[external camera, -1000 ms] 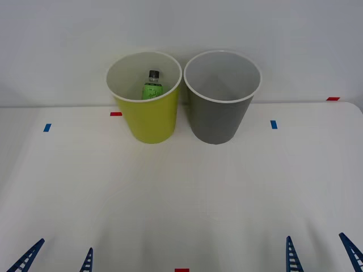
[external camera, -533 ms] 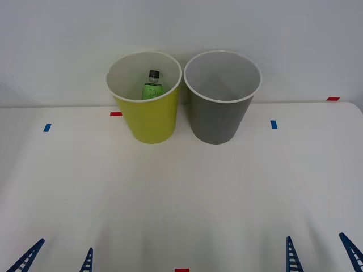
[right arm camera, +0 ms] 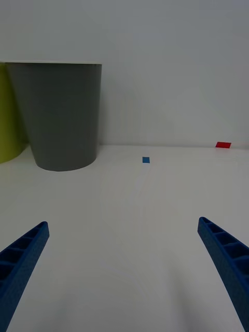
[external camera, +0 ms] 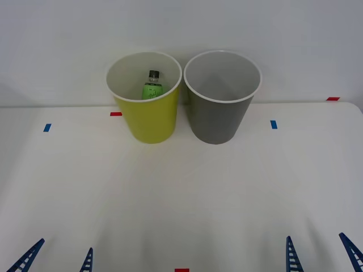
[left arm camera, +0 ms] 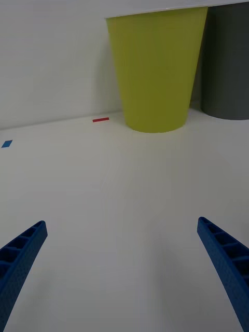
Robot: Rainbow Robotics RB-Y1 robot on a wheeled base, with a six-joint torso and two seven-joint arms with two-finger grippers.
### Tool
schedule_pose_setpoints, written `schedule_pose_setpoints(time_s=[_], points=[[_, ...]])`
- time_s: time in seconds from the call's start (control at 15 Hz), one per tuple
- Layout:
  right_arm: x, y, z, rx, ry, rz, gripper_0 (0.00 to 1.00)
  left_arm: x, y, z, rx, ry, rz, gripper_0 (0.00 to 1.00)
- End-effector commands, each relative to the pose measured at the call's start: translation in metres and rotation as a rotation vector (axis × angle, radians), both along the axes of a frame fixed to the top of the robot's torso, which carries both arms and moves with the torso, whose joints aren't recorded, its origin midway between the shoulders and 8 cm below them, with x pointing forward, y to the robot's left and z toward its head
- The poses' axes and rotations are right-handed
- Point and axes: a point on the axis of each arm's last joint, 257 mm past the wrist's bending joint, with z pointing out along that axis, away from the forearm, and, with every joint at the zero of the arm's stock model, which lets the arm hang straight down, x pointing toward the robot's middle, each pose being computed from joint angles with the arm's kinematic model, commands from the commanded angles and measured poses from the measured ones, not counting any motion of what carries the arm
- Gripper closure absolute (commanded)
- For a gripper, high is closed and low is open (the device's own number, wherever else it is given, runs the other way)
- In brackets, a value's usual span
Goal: Put cans in the gray bin and PET bottles in the light green bin.
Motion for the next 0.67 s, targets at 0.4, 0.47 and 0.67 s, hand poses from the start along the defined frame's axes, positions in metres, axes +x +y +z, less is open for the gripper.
schedule_pose_setpoints(time_s=[0.4, 0.47, 0.67], points=[[0.0000, 0.0000, 0.0000, 0.000, 0.000, 0.000, 0.00, 0.0000, 0.0000, -0.0001, 0.000, 0.000, 0.000, 0.00], [0.0000, 0.0000, 0.0000, 0.000, 0.000, 0.000, 0.00, 0.0000, 0.0000, -0.0001, 0.000, 0.000, 0.000, 0.00], [0.0000, 0.0000, 0.0000, 0.000, 0.000, 0.000, 0.00, 0.0000, 0.0000, -0.0001, 0.000, 0.000, 0.000, 0.00]])
